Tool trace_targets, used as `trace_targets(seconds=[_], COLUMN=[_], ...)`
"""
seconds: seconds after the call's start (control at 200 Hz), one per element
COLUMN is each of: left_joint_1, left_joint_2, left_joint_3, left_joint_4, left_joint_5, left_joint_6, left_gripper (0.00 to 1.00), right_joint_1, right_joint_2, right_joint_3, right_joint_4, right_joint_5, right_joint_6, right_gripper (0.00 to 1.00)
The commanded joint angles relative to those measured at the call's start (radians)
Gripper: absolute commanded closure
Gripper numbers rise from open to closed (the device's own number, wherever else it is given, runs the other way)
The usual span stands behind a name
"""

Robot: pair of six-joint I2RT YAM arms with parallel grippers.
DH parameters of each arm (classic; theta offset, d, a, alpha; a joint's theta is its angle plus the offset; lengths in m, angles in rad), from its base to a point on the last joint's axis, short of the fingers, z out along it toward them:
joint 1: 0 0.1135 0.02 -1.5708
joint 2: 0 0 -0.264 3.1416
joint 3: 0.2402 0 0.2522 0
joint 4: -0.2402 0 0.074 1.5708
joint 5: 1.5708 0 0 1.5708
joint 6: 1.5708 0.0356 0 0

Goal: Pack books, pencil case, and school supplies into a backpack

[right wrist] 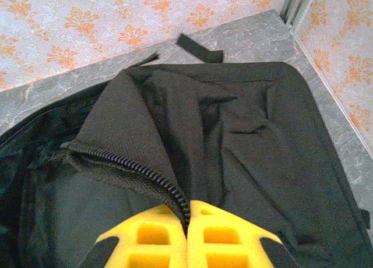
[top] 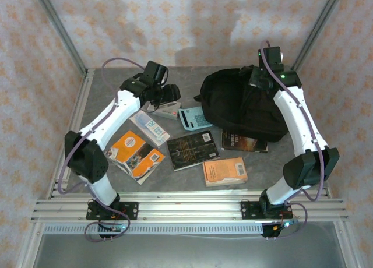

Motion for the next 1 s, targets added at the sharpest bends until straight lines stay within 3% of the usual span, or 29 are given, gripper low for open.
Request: trace_targets(seconds=[0.0,0.195,0.641,0.866,0.996], left_joint_1=[0.013,0.028,0.023,0.022,0.022], left_joint_2=[0.083,0.224,0.363,0.41,0.42], left_joint_3=[-0.002,-0.011,-0.076,-0.069,-0.071], left_joint_4=[-0.068,0.008,0.253,0.274,0.281], left_joint_5=[-0.037,0.125,0.25,0.263,0.265], left_joint_6=[0.053,-0.004,-0.145,-0.15,-0.154], left_gripper=[0.41,0.45,0.52,0.71,0.75], right_joint_1=[-0.002,-0.003,-0.002,-0.003,-0.004], right_joint_2=[-0.045,-0.057,-0.07,-0.071,-0.078], right_joint_3=[0.003,-0.052,-0.108,-0.115,-0.124], right_joint_4=[0.047,0.081,0.123,0.126,0.136], right_joint_5=[-0.002,-0.056,-0.113,-0.119,-0.129], right_joint_6=[0.007,0.015,0.03,0.031,0.039], right_gripper=[1.0,1.0,1.0,1.0,1.0])
